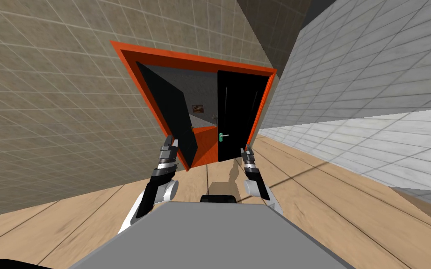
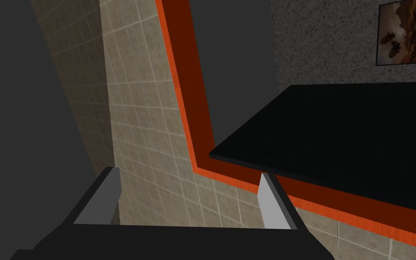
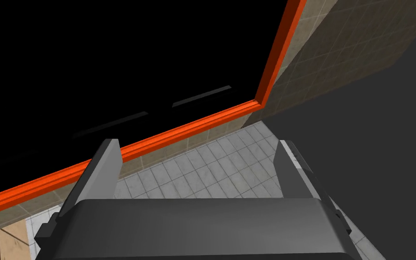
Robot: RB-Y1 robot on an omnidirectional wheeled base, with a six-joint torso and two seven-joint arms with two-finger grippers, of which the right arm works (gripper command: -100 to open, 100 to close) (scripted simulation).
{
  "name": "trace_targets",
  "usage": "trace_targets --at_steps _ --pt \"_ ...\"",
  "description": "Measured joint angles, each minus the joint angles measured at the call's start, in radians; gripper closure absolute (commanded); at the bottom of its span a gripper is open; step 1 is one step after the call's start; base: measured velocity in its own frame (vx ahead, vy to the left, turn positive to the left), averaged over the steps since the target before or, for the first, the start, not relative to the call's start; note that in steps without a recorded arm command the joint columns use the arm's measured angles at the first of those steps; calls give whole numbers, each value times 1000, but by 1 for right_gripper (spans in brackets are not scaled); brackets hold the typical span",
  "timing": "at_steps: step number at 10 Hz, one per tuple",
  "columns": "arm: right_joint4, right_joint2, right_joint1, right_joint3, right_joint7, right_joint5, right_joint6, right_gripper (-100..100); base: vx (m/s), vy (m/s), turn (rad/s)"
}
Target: Push the door open
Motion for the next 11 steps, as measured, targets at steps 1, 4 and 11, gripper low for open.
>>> trace_targets --at_steps 1,4,11 --pt "27 -2 -18 0 4 1 8 -100 93 -58 59" --pt "123 -4 -82 1 21 6 28 -100 105 -48 46" --pt "291 -1 -183 11 53 15 69 -100 79 -44 43"
